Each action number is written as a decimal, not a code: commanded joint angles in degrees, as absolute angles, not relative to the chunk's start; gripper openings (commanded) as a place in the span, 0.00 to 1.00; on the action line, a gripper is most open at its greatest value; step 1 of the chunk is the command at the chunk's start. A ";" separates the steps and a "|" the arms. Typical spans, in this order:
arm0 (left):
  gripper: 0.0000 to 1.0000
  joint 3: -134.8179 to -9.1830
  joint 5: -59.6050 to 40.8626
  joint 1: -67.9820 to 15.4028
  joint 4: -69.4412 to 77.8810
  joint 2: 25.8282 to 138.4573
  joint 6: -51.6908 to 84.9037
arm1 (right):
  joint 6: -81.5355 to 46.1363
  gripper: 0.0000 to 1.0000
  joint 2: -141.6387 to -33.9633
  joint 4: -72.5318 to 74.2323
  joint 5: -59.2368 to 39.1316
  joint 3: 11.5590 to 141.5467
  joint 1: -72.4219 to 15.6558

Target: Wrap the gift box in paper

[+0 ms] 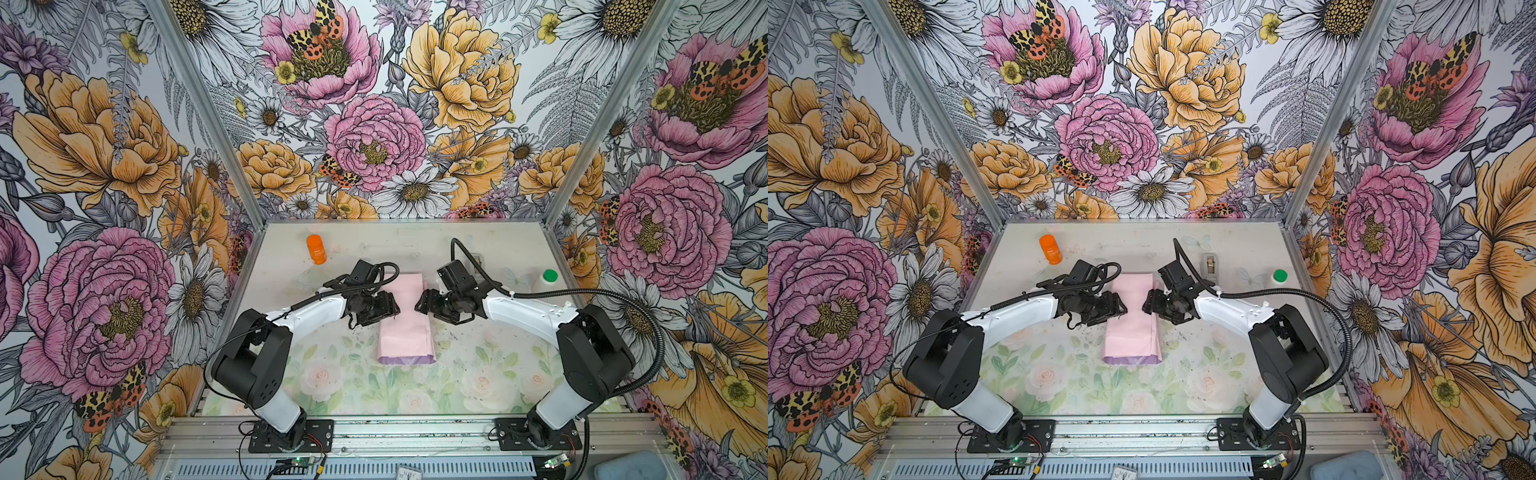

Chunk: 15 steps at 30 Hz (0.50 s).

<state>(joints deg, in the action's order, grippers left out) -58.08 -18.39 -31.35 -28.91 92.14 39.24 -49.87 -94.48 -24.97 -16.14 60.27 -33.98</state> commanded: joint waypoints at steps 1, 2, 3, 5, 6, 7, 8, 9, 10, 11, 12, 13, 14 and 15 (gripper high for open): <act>0.70 -60.16 -17.38 -32.37 -28.30 92.73 39.20 | -49.47 0.71 -95.18 -25.06 -16.52 62.74 -35.22; 0.71 -60.32 -17.47 -32.61 -28.27 92.94 39.24 | -49.81 0.71 -95.19 -25.05 -16.45 62.80 -35.48; 0.71 -60.44 -17.48 -32.82 -28.24 93.07 39.33 | -50.13 0.71 -95.13 -25.10 -16.16 62.93 -35.66; 0.71 -60.72 -17.58 -32.86 -28.31 93.03 39.62 | -50.90 0.69 -94.93 -25.14 -15.51 62.80 -35.84; 0.71 -60.85 -17.61 -33.00 -28.31 93.08 39.73 | -51.36 0.68 -94.87 -25.14 -15.13 62.75 -35.94; 0.71 -60.96 -17.56 -32.98 -28.30 92.95 39.81 | -51.59 0.66 -94.83 -25.16 -14.91 62.74 -36.14; 0.71 -60.94 -17.35 -33.02 -28.42 92.85 39.88 | -51.97 0.64 -94.83 -25.14 -14.62 62.67 -36.20; 0.71 -61.11 -17.15 -33.00 -28.59 92.84 39.95 | -52.25 0.61 -94.89 -25.18 -14.36 62.67 -36.28; 0.71 -61.38 -16.79 -33.00 -29.02 92.94 39.91 | -52.64 0.57 -94.86 -25.21 -13.93 62.66 -36.38; 0.71 -61.59 -16.59 -33.05 -29.27 93.02 39.86 | -52.75 0.54 -94.92 -25.22 -13.62 62.60 -36.43; 0.71 -61.71 -16.32 -33.06 -29.57 93.20 39.81 | -52.91 0.51 -95.05 -25.27 -13.26 62.59 -36.47; 0.71 -61.92 -16.08 -33.13 -29.91 93.20 39.73 | -52.99 0.48 -95.16 -25.31 -12.89 62.41 -36.54; 0.71 -61.94 -15.62 -33.08 -30.18 93.25 39.65 | -52.99 0.47 -95.23 -25.31 -12.55 62.26 -36.49; 0.71 -61.89 -15.21 -33.05 -30.43 93.25 39.56 | -53.00 0.45 -95.35 -25.31 -12.29 62.09 -36.47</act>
<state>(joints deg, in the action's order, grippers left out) -60.18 -16.99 -32.51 -29.93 92.60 39.29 -52.25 -94.65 -25.96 -13.74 61.21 -35.97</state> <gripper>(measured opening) 0.708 0.467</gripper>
